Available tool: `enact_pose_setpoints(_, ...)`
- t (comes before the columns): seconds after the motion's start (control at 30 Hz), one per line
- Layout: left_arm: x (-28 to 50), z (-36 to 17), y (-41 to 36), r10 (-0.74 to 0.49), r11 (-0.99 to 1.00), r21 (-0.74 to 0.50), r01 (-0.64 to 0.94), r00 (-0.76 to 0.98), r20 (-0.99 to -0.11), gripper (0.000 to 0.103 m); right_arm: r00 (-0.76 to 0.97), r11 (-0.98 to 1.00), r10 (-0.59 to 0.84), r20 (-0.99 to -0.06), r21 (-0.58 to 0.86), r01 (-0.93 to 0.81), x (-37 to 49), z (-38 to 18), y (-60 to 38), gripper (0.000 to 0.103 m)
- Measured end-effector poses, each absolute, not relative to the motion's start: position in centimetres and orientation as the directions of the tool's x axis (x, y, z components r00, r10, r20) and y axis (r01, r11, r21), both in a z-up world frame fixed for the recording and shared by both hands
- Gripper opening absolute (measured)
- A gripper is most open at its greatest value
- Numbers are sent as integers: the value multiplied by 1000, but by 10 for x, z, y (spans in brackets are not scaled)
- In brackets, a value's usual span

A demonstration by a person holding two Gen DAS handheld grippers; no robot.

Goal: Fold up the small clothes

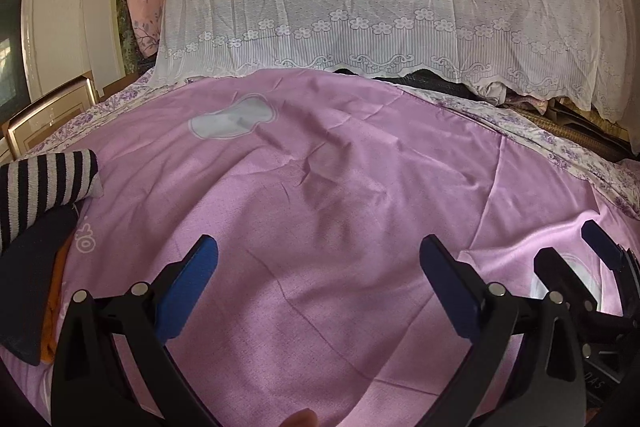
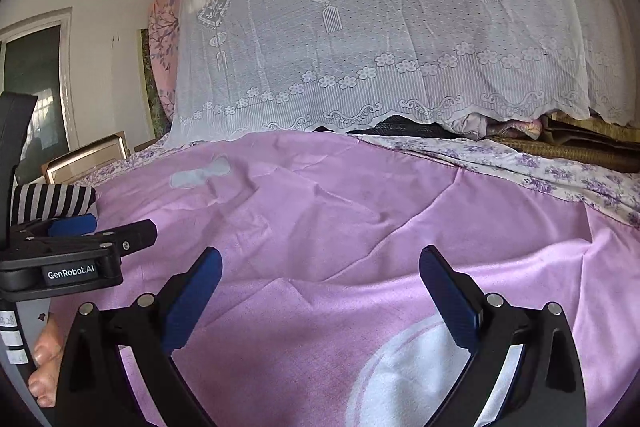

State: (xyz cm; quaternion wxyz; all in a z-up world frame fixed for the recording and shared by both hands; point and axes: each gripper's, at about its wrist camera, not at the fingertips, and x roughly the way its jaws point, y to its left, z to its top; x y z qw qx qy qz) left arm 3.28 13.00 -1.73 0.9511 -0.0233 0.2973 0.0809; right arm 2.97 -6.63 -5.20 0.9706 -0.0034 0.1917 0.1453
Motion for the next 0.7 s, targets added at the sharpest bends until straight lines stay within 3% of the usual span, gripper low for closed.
enact_pose_setpoints(0.2,1,-23,133,201,976,48,-211,802,-562,98,891,948,312,-328,53,-313,12,-41,-61,99)
enact_pose_setpoints(0.37,-2,-1,108,45,995,-47,-84,833,-552,98,913,962,266,-310,32,-270,-17,-8,-84,99)
enact_pose_setpoints(0.47,-1,30,35,-93,994,-2,106,866,-491,98,949,990,136,-283,67,-122,-45,20,-145,99)
enact_pose_setpoints(0.57,-6,50,-55,-249,948,68,311,858,-449,98,950,993,-99,-296,38,115,-77,42,-220,99)
enact_pose_setpoints(0.7,-24,61,-168,-447,847,58,529,766,-462,98,864,908,-387,-322,32,419,-136,52,-322,99)
